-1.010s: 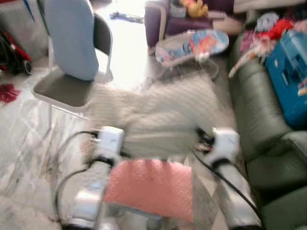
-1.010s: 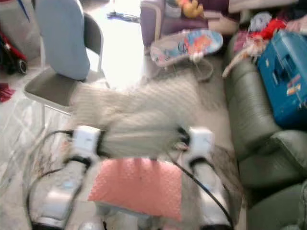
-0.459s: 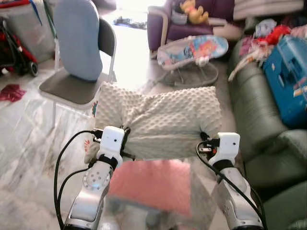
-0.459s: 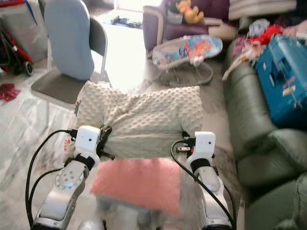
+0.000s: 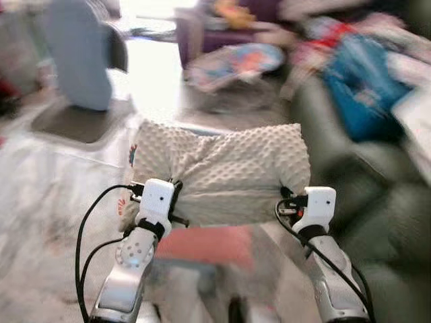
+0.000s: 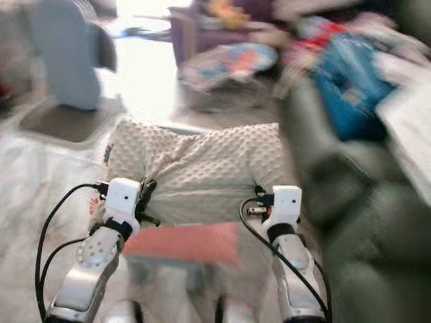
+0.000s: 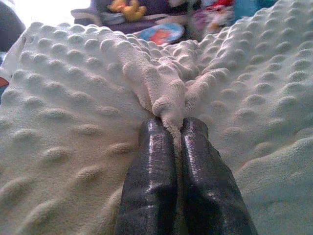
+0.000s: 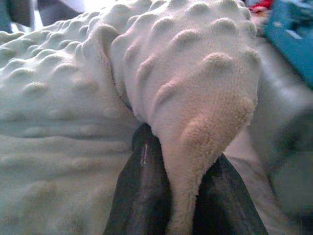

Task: Move the pillow to the sofa

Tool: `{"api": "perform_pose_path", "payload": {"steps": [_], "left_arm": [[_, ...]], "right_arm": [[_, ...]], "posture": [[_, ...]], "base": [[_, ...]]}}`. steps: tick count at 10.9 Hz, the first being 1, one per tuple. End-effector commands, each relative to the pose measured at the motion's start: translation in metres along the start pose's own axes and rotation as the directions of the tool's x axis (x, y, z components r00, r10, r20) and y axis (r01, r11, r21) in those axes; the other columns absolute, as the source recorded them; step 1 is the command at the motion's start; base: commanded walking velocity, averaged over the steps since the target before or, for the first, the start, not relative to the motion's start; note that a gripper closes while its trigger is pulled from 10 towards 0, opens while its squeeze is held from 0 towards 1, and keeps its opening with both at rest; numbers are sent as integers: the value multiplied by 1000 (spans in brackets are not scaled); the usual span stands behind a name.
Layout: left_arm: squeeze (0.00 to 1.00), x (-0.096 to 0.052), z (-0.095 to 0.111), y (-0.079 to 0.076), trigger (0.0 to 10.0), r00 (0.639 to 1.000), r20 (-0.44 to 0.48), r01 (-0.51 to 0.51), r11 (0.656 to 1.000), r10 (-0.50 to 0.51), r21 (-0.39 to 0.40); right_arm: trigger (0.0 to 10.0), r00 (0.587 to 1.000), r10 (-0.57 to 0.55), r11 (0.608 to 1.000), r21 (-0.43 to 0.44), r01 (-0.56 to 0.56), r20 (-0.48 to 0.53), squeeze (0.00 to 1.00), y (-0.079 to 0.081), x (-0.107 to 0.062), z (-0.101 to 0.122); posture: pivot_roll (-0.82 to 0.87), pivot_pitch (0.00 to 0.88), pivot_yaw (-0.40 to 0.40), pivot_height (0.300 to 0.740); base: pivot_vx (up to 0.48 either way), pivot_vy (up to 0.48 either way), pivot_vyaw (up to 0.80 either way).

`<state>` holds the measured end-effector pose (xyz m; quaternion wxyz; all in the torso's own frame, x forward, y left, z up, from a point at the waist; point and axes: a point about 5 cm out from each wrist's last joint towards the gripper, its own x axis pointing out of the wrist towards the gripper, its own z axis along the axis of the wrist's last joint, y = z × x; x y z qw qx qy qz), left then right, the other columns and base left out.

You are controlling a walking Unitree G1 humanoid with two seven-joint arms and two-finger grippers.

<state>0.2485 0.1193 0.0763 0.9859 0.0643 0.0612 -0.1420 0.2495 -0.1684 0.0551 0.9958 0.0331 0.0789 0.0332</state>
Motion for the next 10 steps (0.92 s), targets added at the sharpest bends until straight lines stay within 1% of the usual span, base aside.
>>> {"api": "perform_pose_path", "payload": {"steps": [1, 5, 7, 10], "left_arm": [[0, 1, 8, -1, 10000, 1000, 29, 10, 1000, -10, -4], [0, 2, 8, -2, 10000, 1000, 27, 13, 1000, -13, -16], [0, 2, 8, -3, 10000, 1000, 24, 15, 1000, -15, -23], [0, 2, 8, -4, 10000, 1000, 20, 21, 999, -20, -32]], "right_arm": [[10000, 999, -37, 999, -9, 38, 35, 0, -9, 0, 10], [10000, 999, -40, 999, -18, 41, 33, 0, -11, 3, 12], [10000, 999, -43, 999, -20, 44, 28, 0, -13, 4, 12], [10000, 999, -45, 999, -24, 45, 21, 0, -13, 3, 11]], "posture": [[-68, 0, -54, 740], [-72, 0, -56, 740], [-74, 0, -58, 740], [-77, 0, -60, 740]], "base": [[-349, 0, 0], [-361, 0, 0], [-379, 278, 0], [-354, 329, -685]]}}
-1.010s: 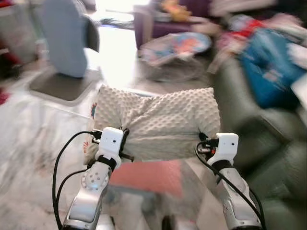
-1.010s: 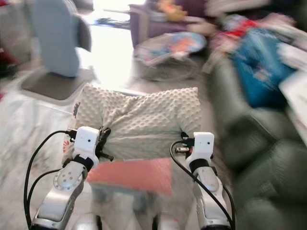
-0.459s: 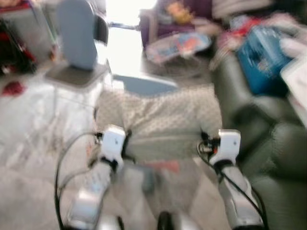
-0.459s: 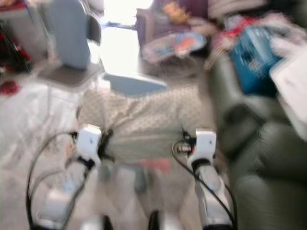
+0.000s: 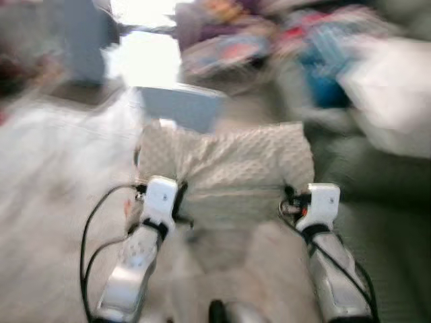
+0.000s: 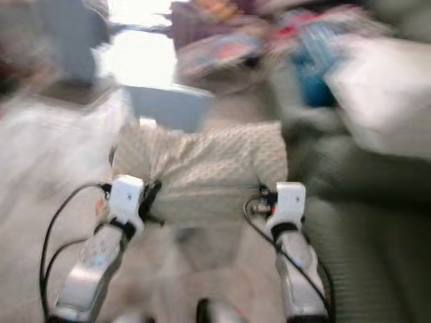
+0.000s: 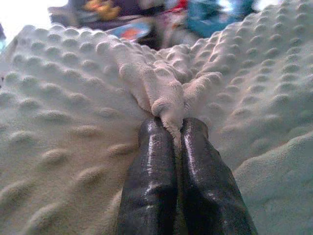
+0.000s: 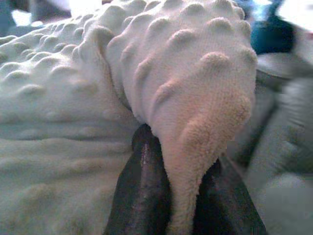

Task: Move the pillow to the sofa

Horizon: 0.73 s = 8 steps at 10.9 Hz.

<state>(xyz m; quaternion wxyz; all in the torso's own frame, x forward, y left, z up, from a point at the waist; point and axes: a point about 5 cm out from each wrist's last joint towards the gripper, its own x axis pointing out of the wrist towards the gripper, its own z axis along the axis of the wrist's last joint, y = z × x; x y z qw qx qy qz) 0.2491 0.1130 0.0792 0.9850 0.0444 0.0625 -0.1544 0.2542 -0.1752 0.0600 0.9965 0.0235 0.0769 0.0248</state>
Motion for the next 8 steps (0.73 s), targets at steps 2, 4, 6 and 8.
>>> {"api": "perform_pose_path", "payload": {"steps": [2, 4, 6, 8], "left_arm": [[0, 0, 4, 1, 10000, 1000, 13, -2, 1000, 2, 3], [0, 1, 4, 1, 10000, 1000, 13, 4, 1000, -4, 5], [0, 1, 4, 1, 10000, 1000, 12, 5, 1000, -5, 8], [0, 2, 3, 2, 10000, 1000, 10, 4, 1000, -5, 7]], "right_arm": [[10000, 1000, -25, 1000, -9, 25, 14, 0, -6, 0, 5], [10000, 1000, -25, 1000, -9, 25, 13, 0, -6, 1, 5], [10000, 1000, -24, 1000, -10, 24, 12, 0, -6, 1, 5], [10000, 1000, -21, 1000, -9, 21, 9, 0, -5, 2, 5]], "posture": [[-77, 0, -61, 740], [-77, 0, -60, 740], [-77, 0, -59, 740], [-76, 0, -61, 740]], "base": [[-302, 377, -800], [-277, 394, -800], [-270, 399, -800], [-261, 407, -800]]}}
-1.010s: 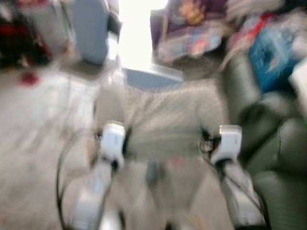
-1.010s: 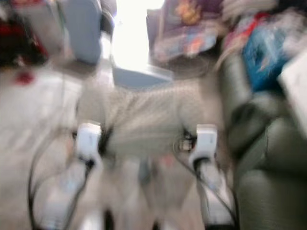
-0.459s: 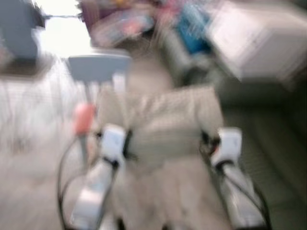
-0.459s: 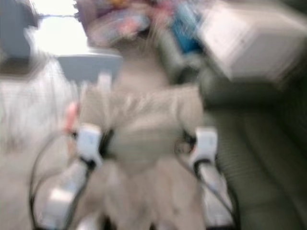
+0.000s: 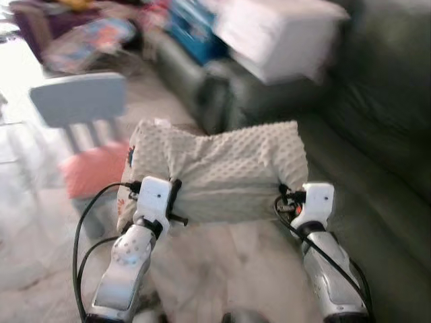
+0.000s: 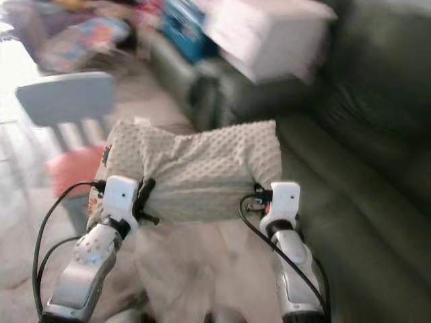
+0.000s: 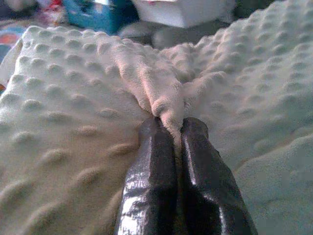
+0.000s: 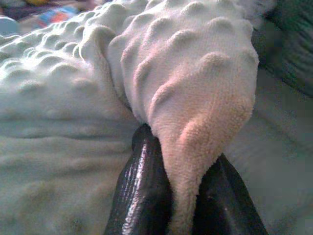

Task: Move the pillow to the sofa

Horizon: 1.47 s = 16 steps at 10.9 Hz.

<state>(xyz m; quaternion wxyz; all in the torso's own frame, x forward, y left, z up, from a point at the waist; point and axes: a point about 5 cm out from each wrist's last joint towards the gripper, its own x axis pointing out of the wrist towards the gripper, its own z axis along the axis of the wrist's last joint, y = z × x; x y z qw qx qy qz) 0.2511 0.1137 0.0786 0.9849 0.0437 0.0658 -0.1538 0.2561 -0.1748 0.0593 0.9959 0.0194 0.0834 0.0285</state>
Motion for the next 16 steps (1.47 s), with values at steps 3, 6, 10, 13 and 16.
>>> {"api": "perform_pose_path", "payload": {"steps": [3, 6, 10, 13, 16], "left_arm": [[0, 1, 9, 1, 10000, 998, 56, 16, 1000, -17, 20], [0, 4, 11, 3, 10000, 998, 54, 10, 1000, -9, -13], [0, 7, 13, 1, 10000, 998, 59, 36, 999, -35, -18], [0, 5, 13, -4, 10000, 995, 66, 78, 997, -75, -30], [0, 4, 12, -6, 10000, 994, 59, 90, 995, -87, -44]], "right_arm": [[10000, 999, -25, 1000, -3, 25, 21, 0, -4, 1, 5], [10000, 1000, -23, 1000, -3, 23, 20, 0, -4, 2, 5], [10000, 999, -29, 1000, -3, 30, 21, 0, -4, 2, 5], [10000, 999, -33, 999, -6, 34, 14, 0, -5, 0, 4], [10000, 999, -40, 999, 5, 40, 3, 0, -5, -3, 1]], "posture": [[-70, 0, -60, 740], [-72, 0, -57, 740], [-79, 0, -53, 740], [-84, 0, -53, 740], [-88, 0, -52, 740]], "base": [[0, 100, -800], [0, 0, -800], [0, 0, -800], [0, 0, -800], [0, -184, -713]]}}
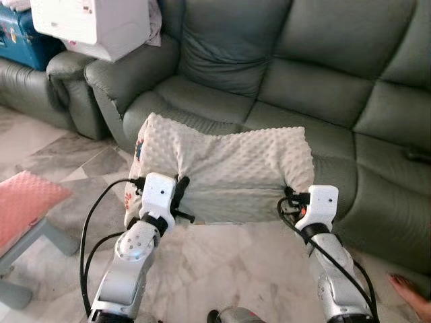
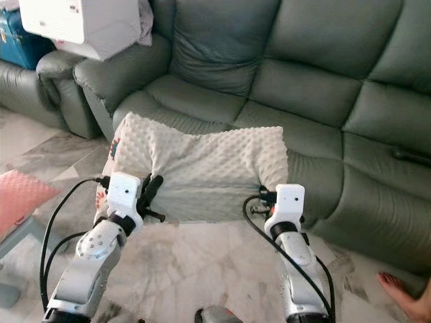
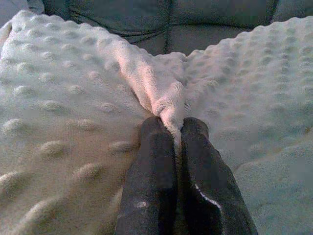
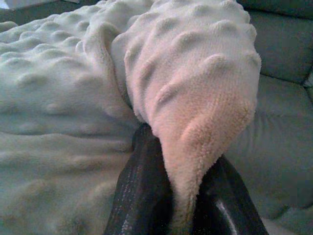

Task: Move the pillow to the sofa

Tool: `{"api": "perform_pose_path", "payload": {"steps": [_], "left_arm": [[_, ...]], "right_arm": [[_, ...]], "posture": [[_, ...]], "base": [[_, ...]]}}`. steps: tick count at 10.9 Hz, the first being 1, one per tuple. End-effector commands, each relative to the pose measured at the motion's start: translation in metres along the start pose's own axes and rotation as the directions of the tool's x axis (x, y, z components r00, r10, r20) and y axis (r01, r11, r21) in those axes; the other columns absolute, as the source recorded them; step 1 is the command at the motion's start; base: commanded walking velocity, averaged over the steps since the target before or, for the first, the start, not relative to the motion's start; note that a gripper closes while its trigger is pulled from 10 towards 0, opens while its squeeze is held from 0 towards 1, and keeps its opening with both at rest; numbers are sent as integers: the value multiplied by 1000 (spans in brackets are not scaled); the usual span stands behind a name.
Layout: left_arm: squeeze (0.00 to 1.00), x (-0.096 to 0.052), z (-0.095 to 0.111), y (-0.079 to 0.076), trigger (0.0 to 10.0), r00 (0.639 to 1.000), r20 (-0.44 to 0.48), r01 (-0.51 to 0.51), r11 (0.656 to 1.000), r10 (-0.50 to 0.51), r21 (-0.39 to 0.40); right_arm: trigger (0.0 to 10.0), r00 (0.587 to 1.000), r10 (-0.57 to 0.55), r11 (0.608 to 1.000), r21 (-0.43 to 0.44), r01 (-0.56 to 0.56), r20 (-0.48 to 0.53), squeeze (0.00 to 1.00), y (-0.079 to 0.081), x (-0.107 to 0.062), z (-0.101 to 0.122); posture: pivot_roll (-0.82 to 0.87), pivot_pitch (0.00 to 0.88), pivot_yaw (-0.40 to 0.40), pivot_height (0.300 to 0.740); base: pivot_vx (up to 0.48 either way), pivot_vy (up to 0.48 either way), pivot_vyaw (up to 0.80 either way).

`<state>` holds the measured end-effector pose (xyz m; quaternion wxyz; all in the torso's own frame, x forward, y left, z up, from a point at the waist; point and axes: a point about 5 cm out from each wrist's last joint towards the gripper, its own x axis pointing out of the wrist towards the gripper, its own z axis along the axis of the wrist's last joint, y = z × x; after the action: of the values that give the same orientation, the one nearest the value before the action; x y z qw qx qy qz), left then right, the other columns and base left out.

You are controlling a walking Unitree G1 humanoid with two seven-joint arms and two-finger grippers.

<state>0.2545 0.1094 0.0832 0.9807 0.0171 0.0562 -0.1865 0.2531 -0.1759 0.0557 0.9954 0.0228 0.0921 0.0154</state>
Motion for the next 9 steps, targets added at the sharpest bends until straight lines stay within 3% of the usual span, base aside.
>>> {"api": "perform_pose_path", "payload": {"steps": [1, 9], "left_arm": [[0, 1, 7, -4, 10000, 999, 29, 29, 1000, -28, -5], [0, 4, 8, -4, 10000, 999, 29, 45, 999, -45, -4]], "right_arm": [[10000, 1000, -17, 1000, 5, 17, 9, 0, -4, -1, 4], [10000, 1000, -21, 1000, -8, 21, 7, 0, -4, 3, 5]], "posture": [[-91, 0, -52, 740], [-87, 0, -52, 740]], "base": [[0, -274, -800], [0, -294, -798]]}}
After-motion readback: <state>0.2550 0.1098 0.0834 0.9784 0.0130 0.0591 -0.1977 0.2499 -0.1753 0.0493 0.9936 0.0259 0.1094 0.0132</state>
